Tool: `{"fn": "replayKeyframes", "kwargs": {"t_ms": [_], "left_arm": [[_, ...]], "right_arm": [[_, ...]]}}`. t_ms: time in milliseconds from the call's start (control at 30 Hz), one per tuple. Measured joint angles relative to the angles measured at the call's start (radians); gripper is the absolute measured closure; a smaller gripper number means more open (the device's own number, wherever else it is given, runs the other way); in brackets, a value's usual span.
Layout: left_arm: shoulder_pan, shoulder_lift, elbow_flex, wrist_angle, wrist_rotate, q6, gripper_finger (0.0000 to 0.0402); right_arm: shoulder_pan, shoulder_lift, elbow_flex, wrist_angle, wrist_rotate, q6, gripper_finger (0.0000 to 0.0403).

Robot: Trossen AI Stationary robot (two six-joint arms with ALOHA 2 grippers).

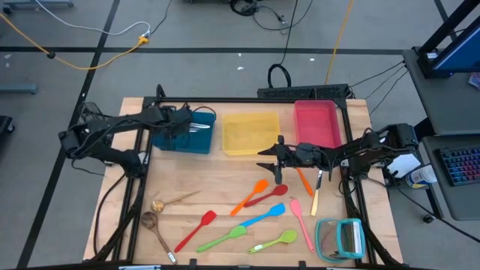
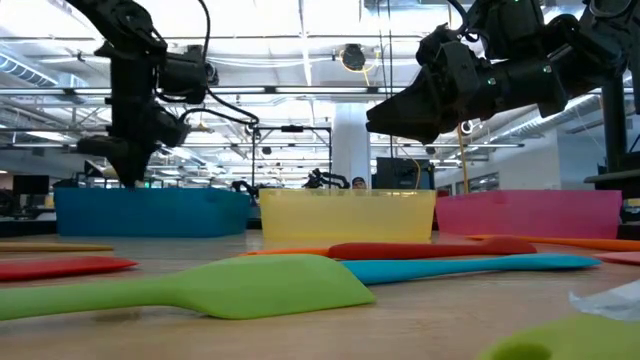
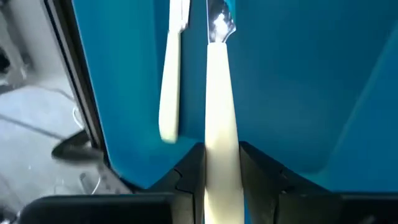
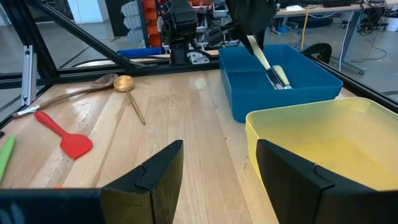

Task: Pick & Place Kitchen Items
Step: Put the left yellow knife into the blue bin

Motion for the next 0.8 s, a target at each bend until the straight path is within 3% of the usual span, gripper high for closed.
{"fn": "replayKeyframes", "kwargs": {"t_ms": [400, 800], "left_arm": [[0.055, 0.061, 0.001, 0.090, 0.085, 0.118, 0.0321], [0.134, 0.224, 0.001, 0.124, 0.065, 0.177, 0.0321]], "right_arm": [[0.000, 0.000, 0.000, -0.001, 0.000, 0.000, 0.0206], [0.000, 0.000, 0.000, -0.008, 0.000, 0.000, 0.0206]]}}
